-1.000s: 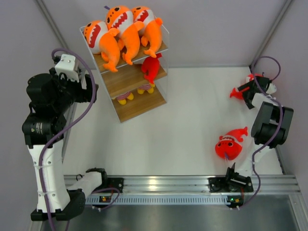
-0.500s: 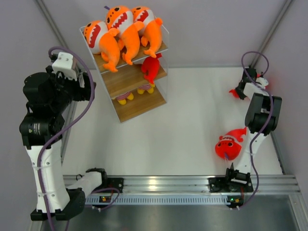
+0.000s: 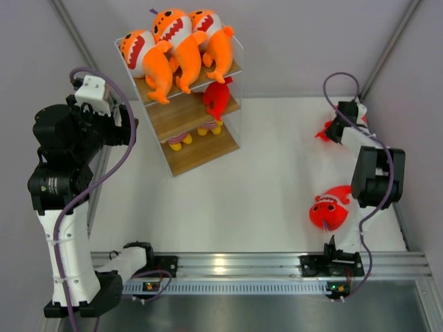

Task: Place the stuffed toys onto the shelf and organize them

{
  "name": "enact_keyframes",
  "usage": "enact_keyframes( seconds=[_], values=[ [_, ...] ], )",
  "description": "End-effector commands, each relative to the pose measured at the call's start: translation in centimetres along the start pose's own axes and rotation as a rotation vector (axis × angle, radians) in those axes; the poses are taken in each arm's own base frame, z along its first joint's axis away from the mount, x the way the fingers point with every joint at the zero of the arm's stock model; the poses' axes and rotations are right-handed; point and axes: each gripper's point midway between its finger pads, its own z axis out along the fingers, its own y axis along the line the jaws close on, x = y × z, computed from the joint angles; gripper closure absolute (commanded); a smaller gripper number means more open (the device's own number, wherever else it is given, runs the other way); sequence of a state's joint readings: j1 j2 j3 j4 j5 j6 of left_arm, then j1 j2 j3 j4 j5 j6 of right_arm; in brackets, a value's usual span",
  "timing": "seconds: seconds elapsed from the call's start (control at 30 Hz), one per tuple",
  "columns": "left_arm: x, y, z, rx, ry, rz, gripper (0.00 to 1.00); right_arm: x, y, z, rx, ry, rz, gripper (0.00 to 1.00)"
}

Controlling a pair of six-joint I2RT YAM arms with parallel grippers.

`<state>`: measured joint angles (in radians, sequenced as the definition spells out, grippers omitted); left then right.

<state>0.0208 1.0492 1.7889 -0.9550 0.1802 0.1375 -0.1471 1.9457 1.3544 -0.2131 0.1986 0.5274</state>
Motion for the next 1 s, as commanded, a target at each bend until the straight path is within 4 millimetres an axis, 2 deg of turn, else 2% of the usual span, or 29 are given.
enact_keyframes(
  seconds=[0.0,0.03,0.07,0.1,0.13,0.17,0.2,0.23,0.27,0.3,0.33,0.37,0.4,0.47,0.5,0.57,0.6,0.67,0.7,0.73,0.8,0.9,0.97],
  values=[
    [-0.9,-0.2,-0.8,0.007,-0.037,0.011,0.13,2.8,8.6,-8.2,-0.294,-0.049,-0.287,1.00],
    [-0.8,-0.2,-0.9,0.009,-0.037,0.010,0.13,3.9,9.3,-10.3,-0.331,-0.055,-0.317,1.00],
    [-0.5,-0.3,-0.7,0.012,-0.028,0.009,0.13,7.0,10.6,-11.8,-0.371,-0.031,-0.375,1.00],
    [-0.5,-0.3,-0.7,0.013,-0.028,0.011,0.13,8.7,10.3,-12.5,-0.362,-0.021,-0.402,1.00],
    [-0.4,-0.3,-0.9,0.012,-0.027,0.011,0.13,11.2,9.0,-13.3,-0.353,0.006,-0.430,1.00],
    [-0.2,-0.4,-0.8,0.017,-0.021,0.013,0.13,14.4,10.0,-14.8,-0.401,0.042,-0.492,1.00],
    [-0.1,-0.4,-0.8,0.017,-0.021,0.014,0.12,17.3,9.1,-15.4,-0.414,0.097,-0.541,1.00],
    [0.0,-0.5,-0.7,0.022,-0.019,0.014,0.12,18.6,9.4,-16.7,-0.451,0.115,-0.579,1.00],
    [0.0,-0.5,-0.6,0.024,-0.018,0.012,0.12,21.4,10.1,-18.5,-0.510,0.146,-0.680,1.00],
    [0.3,-0.6,-0.4,0.030,-0.010,0.010,0.12,23.0,9.7,-19.4,-0.519,0.169,-0.742,1.00],
    [0.4,-0.6,-0.5,0.030,-0.010,0.010,0.12,24.3,8.5,-20.5,-0.509,0.192,-0.803,1.00],
    [0.3,-0.7,-0.5,0.031,-0.011,0.009,0.12,26.4,8.5,-22.3,-0.546,0.200,-0.881,1.00],
    [0.5,-0.7,-0.5,0.035,-0.009,0.008,0.12,28.2,7.3,-23.1,-0.569,0.233,-0.932,1.00],
    [0.4,-0.8,-0.7,0.036,-0.012,0.009,0.12,29.7,7.0,-25.5,-0.671,0.238,-0.977,1.00],
    [0.4,-0.8,-0.8,0.037,-0.015,0.010,0.12,31.2,6.0,-25.9,-0.717,0.286,-1.001,0.95],
    [0.4,-0.9,-0.7,0.042,-0.014,0.005,0.12,31.8,6.2,-27.0,-0.779,0.291,-1.018,0.88],
    [0.3,-1.0,-0.8,0.044,-0.016,0.004,0.12,31.9,6.3,-27.1,-0.784,0.294,-1.025,0.79],
    [0.2,-1.1,-0.9,0.050,-0.023,0.003,0.12,32.0,6.3,-27.0,-0.750,0.288,-1.027,0.68],
    [0.3,-1.1,-0.9,0.050,-0.020,0.002,0.12,31.3,5.9,-26.4,-0.676,0.271,-1.026,0.60],
    [0.2,-1.1,-1.1,0.047,-0.027,0.007,0.12,31.3,5.4,-25.7,-0.617,0.282,-1.024,0.56],
    [0.1,-1.0,-1.5,0.039,-0.032,0.011,0.12,31.3,4.4,-25.2,-0.538,0.309,-0.995,0.54],
    [0.2,-0.9,-1.6,0.033,-0.033,0.013,0.12,32.6,3.6,-25.1,-0.536,0.357,-0.927,0.47],
    [0.2,-1.0,-1.7,0.037,-0.033,0.013,0.12,32.6,4.0,-25.0,-0.539,0.335,-0.869,0.45]
  ],
)
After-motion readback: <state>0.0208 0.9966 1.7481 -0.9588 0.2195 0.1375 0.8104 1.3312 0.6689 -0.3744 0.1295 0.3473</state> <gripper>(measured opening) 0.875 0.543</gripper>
